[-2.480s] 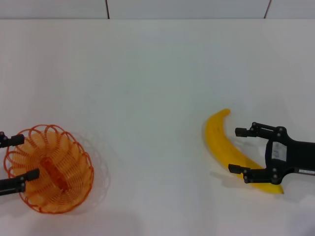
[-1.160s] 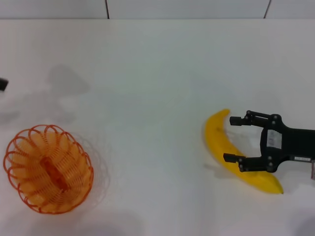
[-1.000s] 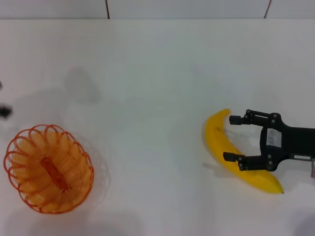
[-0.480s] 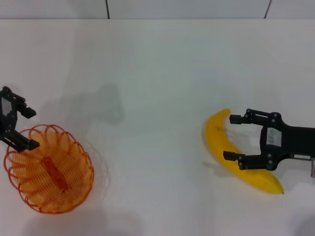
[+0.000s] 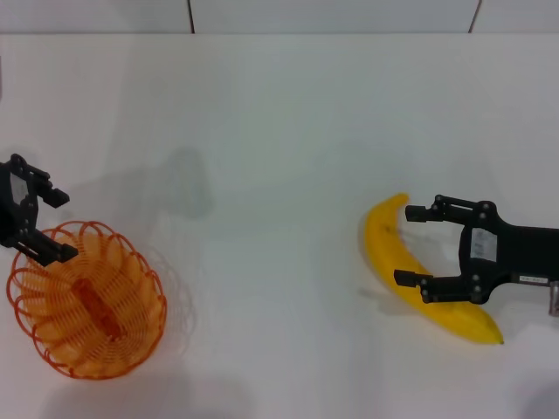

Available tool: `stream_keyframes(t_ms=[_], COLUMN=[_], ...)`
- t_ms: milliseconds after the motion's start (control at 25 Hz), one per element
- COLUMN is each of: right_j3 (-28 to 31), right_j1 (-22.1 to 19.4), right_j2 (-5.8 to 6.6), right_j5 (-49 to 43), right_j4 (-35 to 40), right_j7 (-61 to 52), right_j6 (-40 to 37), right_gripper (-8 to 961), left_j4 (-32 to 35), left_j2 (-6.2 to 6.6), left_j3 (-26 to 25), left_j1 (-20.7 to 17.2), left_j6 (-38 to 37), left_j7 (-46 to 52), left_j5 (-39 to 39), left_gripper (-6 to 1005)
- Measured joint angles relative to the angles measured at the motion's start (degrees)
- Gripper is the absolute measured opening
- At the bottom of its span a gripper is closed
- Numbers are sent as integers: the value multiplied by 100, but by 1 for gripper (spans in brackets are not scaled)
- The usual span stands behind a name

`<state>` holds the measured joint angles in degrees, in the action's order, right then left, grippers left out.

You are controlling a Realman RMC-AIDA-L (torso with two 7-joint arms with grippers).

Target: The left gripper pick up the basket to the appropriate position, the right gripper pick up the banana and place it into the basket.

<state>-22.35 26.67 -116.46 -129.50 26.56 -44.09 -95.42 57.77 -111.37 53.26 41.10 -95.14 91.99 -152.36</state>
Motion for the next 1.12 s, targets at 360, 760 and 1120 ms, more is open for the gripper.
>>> stream_keyframes(t_ms=[360, 760, 1120], right_j3=[7, 3, 12], right_j1=[-2, -4, -4], right_j2=[0, 0, 0], right_j5=[-5, 2, 1], right_j4=[-2, -2, -11], right_j7=[4, 6, 6], right_j6=[-2, -3, -3], right_gripper=[866, 866, 866], left_j4=[-190, -292, -293], left_j2=[-28, -175, -316], left_j3=[49, 54, 299], left_j1=[21, 81, 123], left_j6=[329, 525, 593], left_j7=[-4, -33, -75], left_j5=[-34, -247, -394], left_gripper=[815, 689, 658])
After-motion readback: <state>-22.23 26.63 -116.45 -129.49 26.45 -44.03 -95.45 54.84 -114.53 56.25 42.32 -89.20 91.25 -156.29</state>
